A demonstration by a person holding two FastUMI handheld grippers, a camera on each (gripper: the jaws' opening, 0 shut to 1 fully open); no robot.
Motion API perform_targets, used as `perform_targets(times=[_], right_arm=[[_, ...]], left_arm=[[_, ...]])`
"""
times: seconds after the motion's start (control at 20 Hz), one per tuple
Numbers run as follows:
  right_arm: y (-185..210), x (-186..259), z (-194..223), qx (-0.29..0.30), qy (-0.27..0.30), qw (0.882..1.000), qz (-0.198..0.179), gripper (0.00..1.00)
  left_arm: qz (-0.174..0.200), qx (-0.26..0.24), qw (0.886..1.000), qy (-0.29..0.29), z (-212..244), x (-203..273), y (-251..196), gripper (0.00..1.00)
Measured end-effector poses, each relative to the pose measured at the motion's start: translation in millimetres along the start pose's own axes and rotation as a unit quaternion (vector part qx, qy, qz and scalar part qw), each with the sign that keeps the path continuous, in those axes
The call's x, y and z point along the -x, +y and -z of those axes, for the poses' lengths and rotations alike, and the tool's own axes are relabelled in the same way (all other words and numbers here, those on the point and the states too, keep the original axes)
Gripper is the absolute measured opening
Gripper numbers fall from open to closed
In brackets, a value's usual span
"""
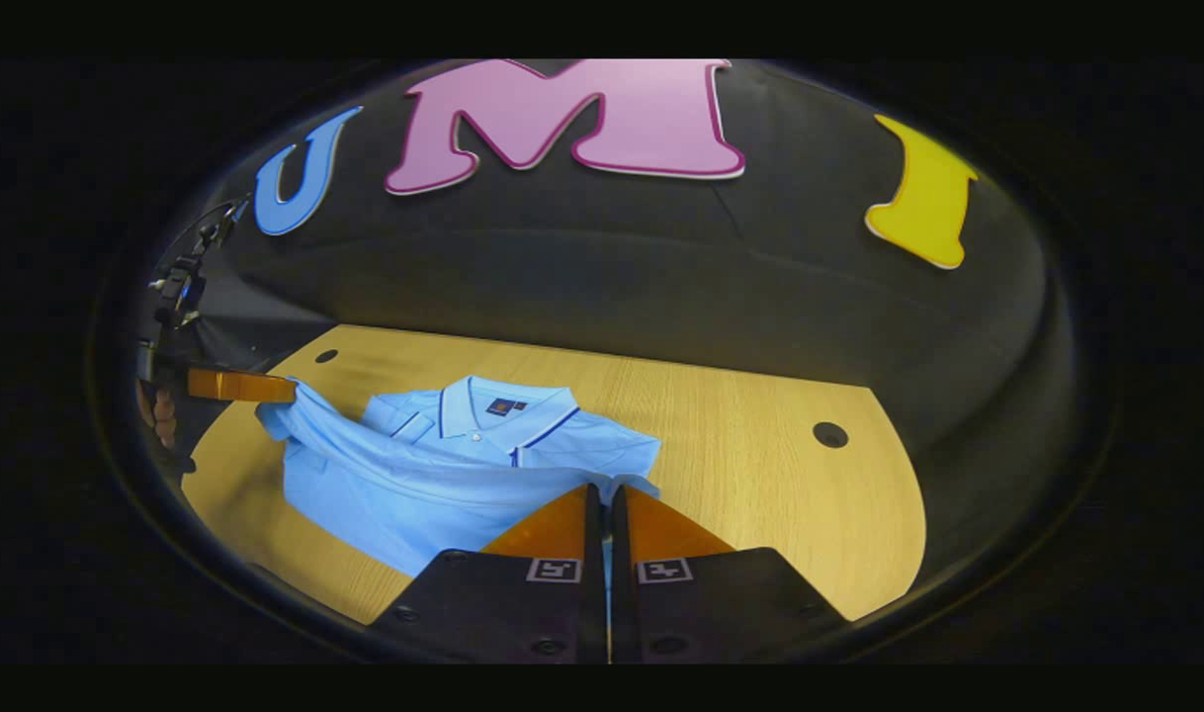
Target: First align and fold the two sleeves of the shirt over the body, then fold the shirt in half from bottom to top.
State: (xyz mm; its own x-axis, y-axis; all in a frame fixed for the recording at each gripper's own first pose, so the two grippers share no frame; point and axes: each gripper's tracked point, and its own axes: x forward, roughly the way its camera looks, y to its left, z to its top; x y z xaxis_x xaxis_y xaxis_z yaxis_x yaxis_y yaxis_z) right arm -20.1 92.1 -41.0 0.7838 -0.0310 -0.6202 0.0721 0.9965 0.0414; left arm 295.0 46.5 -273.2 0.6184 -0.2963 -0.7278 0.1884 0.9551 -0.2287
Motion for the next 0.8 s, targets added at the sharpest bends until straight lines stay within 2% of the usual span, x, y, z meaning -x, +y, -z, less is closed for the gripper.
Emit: perform_targets(times=[0.05, 0.1, 0.25, 0.3, 0.35, 0.4, 0.45, 0.5, 0.65, 0.7, 0.75, 0.8], right_arm=[[-5, -14, -2, 0.0, 0.003, 1.0, 0.0, 0.11], [-7, -24, -3, 0.0, 0.007, 1.0, -0.002, 0.0], [-13, -56, -10, 0.002, 0.014, 1.0, -0.004, 0.06], [-15, -65, -13, 0.003, 0.016, 1.0, -0.007, 0.06], [-16, -73, -15, 0.004, 0.019, 1.0, -0.007, 0.06], [-19, -83, -16, 0.007, 0.022, 1.0, -0.006, 0.06], [-20, -90, -17, 0.008, 0.024, 1.0, -0.007, 0.0], [-20, -97, -16, 0.007, 0.026, 1.0, -0.007, 0.06], [-23, -109, -14, 0.005, 0.031, 0.999, -0.009, 0.06], [-22, -112, -15, 0.0, 0.029, 0.999, -0.013, 0.0], [-23, -114, -16, -0.005, 0.028, 1.0, -0.009, 0.06], [-23, -114, -16, -0.01, 0.027, 1.0, -0.01, 0.06]], left_arm=[[-0.005, 0.004, 1.0, -0.002, -6, -10, 1, 0.06], [-0.008, 0.007, 1.0, -0.002, -8, -21, 3, 0.06], [-0.026, 0.02, 0.999, 0.005, -14, -52, 12, 0.06], [-0.028, 0.024, 0.999, 0.007, -15, -60, 14, 0.02], [-0.032, 0.028, 0.999, 0.006, -18, -67, 17, 0.06], [-0.033, 0.035, 0.999, 0.005, -21, -75, 19, 0.06], [-0.033, 0.042, 0.999, 0.004, -23, -80, 21, 0.06], [-0.035, 0.046, 0.998, 0.002, -25, -86, 23, 0.06], [-0.044, 0.051, 0.998, 0.005, -24, -103, 29, 0.06], [-0.045, 0.056, 0.997, 0.003, -26, -105, 30, 0.06], [-0.043, 0.061, 0.997, -0.002, -27, -106, 29, 0.06], [-0.041, 0.065, 0.997, -0.009, -27, -106, 28, 0.07]])
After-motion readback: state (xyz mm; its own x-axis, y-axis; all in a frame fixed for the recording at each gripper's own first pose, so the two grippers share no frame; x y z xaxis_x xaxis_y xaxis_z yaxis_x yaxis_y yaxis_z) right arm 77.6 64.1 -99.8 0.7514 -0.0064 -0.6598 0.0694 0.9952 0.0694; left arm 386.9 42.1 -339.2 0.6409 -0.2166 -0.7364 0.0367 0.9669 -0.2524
